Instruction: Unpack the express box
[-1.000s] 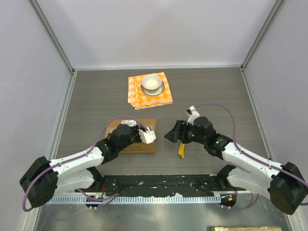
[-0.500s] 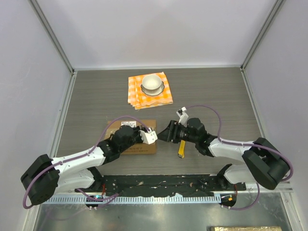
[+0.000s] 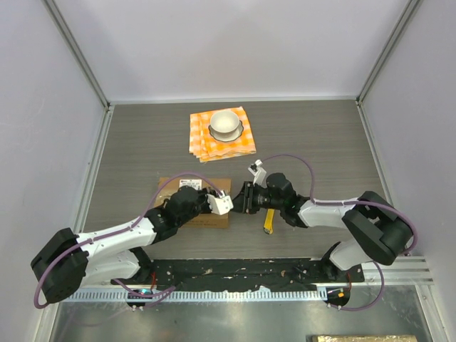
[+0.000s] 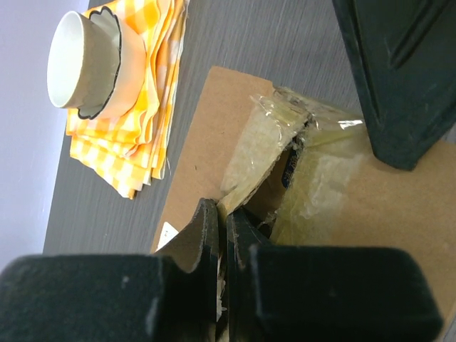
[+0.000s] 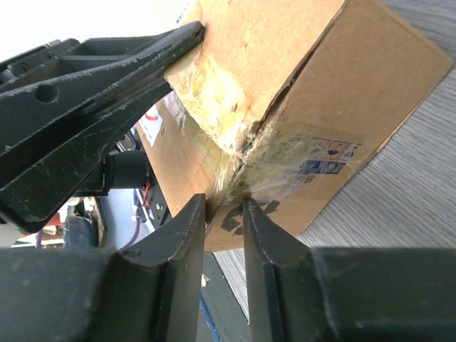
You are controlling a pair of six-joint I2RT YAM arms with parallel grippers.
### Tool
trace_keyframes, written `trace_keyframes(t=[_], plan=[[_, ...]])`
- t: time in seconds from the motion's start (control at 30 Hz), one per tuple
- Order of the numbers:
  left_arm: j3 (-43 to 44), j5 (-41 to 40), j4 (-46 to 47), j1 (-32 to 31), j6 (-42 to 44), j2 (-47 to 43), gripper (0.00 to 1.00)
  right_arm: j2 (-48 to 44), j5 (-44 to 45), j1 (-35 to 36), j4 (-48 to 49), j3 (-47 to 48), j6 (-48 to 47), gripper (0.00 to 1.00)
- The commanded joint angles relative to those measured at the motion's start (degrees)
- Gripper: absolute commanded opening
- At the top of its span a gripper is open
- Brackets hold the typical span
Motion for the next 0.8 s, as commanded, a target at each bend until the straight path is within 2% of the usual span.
trace_keyframes(t=[0.0,0.23,0.5,0.63,0.77], plan=[[3.3,3.2,4.6,-0.7,-5.0,-1.4,0.0,3.1,4.0,4.2,-7.9,2.8,-8.9,0.26],[11.2,2.2,-1.2,-0.4,-11.9,-2.4,0.0,4.2,13.5,8.3,-16.0,2.4,-11.3,0.2],[17.1,1.2,-9.0,4.7,-21.6,-2.9,0.0,6.5,16.3,8.3,-21.0,2.4,-9.7,0.17],[20.9,4.2,-15.5,8.2,-26.3,-2.8,0.0,6.0,17.7,8.5,-25.9,3.2,-10.1,0.16],[23.7,11.5,-21.3,11.9,-32.0,-2.0,0.0,2.2,22.1,9.2,-32.5,4.2,-12.2,0.16]])
